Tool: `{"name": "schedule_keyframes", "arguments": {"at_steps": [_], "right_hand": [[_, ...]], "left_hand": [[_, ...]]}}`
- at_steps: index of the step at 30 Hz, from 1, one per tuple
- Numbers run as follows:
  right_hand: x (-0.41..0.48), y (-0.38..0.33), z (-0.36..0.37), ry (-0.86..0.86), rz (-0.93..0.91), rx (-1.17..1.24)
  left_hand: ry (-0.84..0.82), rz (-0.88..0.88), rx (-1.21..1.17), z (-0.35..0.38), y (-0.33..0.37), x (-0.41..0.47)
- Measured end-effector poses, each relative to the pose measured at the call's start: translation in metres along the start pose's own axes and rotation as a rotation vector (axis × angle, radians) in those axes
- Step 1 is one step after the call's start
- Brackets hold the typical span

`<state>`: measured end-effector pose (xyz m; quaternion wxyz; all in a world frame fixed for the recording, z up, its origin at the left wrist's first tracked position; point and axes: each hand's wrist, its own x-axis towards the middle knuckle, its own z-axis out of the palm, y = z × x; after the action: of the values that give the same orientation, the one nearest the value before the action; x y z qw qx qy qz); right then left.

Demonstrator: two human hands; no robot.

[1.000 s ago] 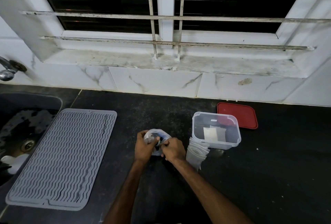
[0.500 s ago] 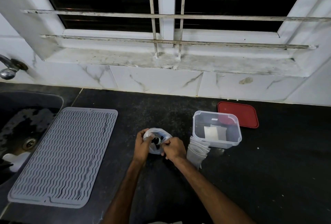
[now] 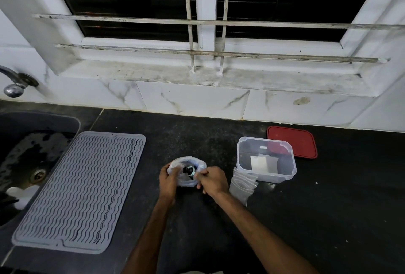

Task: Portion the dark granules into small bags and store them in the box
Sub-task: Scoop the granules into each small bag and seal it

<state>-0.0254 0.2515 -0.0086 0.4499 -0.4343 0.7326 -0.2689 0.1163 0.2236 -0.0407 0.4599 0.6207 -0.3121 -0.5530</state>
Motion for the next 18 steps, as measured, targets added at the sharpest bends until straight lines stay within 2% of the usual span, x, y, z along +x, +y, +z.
{"name": "schedule_keyframes", "arguments": {"at_steps": [5,10,12,14,16,18], "right_hand": [[-0.006,-0.002,-0.014,-0.052,0.018,0.171],[-0.02,-0.001,-0.034,-0.139,0.058,0.284],[-0.027,-0.002,-0.043,-0.147,0.068,0.342],[-0.035,-0.003,-0.053,-0.146,0.075,0.376],[-0.043,-0.002,-0.066,-0.134,0.079,0.378],[-0.05,0.002,-0.083,-0.119,0.075,0.353]], "left_hand": [[-0.096,0.059,0.053,-0.005,0.0,-0.001],[-0.099,0.107,0.099,-0.015,0.0,-0.009],[-0.023,0.107,0.092,-0.016,0.002,-0.015],[0.133,0.163,0.137,-0.016,0.008,-0.027],[0.322,0.277,0.238,-0.013,0.014,-0.04],[0.349,0.445,0.288,-0.008,0.021,-0.057]]}}
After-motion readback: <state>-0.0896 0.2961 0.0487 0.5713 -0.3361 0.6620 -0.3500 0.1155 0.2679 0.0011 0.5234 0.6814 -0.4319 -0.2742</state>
